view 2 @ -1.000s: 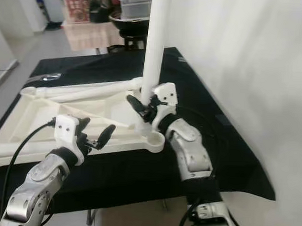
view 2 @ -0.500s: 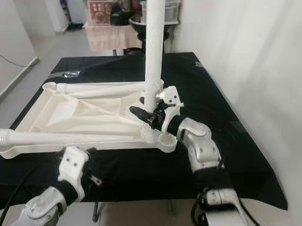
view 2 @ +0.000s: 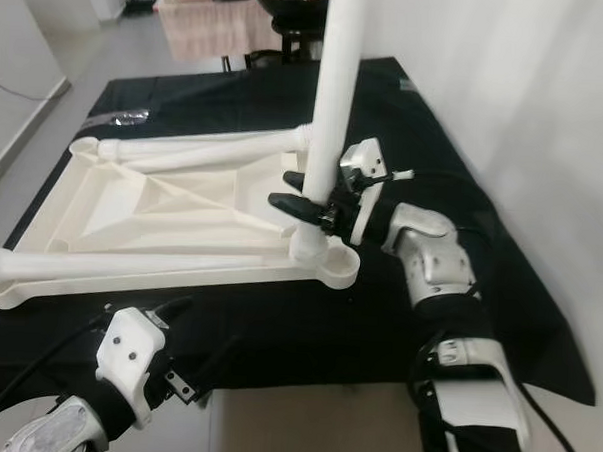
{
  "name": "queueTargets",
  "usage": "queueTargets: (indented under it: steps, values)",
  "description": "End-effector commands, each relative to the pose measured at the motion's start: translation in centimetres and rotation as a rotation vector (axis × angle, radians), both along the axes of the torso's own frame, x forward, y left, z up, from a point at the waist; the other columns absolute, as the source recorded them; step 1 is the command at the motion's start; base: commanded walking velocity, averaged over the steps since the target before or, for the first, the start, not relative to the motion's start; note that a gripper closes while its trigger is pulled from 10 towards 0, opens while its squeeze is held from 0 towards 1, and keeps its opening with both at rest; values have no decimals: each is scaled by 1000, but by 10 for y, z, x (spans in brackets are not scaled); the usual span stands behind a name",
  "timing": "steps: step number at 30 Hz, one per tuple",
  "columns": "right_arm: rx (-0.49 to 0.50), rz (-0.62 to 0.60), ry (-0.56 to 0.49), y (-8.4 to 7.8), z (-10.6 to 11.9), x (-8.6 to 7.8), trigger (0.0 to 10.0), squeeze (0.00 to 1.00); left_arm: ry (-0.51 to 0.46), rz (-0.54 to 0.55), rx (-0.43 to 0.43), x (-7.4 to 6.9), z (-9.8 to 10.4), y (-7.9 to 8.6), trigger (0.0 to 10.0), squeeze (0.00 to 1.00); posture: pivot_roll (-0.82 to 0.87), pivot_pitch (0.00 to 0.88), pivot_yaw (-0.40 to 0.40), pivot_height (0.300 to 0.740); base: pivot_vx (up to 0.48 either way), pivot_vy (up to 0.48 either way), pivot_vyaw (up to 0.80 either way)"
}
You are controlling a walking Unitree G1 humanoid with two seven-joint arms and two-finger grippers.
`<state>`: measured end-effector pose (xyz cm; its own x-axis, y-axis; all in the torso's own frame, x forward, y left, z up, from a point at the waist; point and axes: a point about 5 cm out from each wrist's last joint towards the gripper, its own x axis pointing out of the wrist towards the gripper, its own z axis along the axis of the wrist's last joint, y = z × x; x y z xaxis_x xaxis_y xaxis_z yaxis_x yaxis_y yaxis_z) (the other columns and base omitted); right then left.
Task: Building children table
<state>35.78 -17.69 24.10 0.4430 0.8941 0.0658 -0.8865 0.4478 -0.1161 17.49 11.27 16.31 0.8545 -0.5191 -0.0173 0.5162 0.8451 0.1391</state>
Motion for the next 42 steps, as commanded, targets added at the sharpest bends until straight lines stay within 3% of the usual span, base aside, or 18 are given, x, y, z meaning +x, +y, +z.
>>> queueTargets:
  steps: [1, 8, 15, 24, 28, 31, 36, 39, 42]
  values:
    - [8, 52, -35, 1, 7, -2, 10000, 0, 31, -22, 11, -6, -1, 0, 10000, 0, 45, 253, 97, 740, 0, 0, 0]
    - [-22, 85, -52, -6, 13, -4, 10000, 0, 47, -43, 12, -13, 3, -2, 10000, 0, 44, 267, 103, 740, 0, 0, 0]
    - [-80, 85, -80, -26, 19, -9, 10000, 0, 55, -42, 12, -16, 6, -1, 10000, 0, 50, 273, 105, 740, 0, 0, 0]
    - [-140, 174, -62, -31, 21, -15, 10000, 0, 58, -44, 11, -18, 8, -3, 10000, 0, 47, 273, 106, 740, 0, 0, 0]
    - [-195, 271, -48, -23, 20, -16, 10000, 0, 61, -47, 5, -18, 9, -3, 10000, 0, 46, 277, 103, 740, 0, 0, 0]
    - [-268, 410, -17, -8, 15, -21, 10000, 0, 60, -48, 3, -18, 11, -4, 10000, 0, 47, 284, 102, 740, 0, 0, 0]
    - [-297, 484, -11, 6, 13, -24, 10000, 0, 60, -47, 2, -18, 12, -4, 10000, 0, 51, 291, 98, 740, 0, 0, 0]
    - [-306, 578, -12, 30, 13, -24, 10000, 0, 60, -44, 1, -19, 13, -4, 10000, 0, 53, 298, 95, 740, 0, 0, 0]
    - [-280, 574, -20, 38, 12, -18, 10000, 0, 62, -42, 0, -19, 13, -4, 10000, 0, 52, 303, 91, 740, 0, 0, 0]
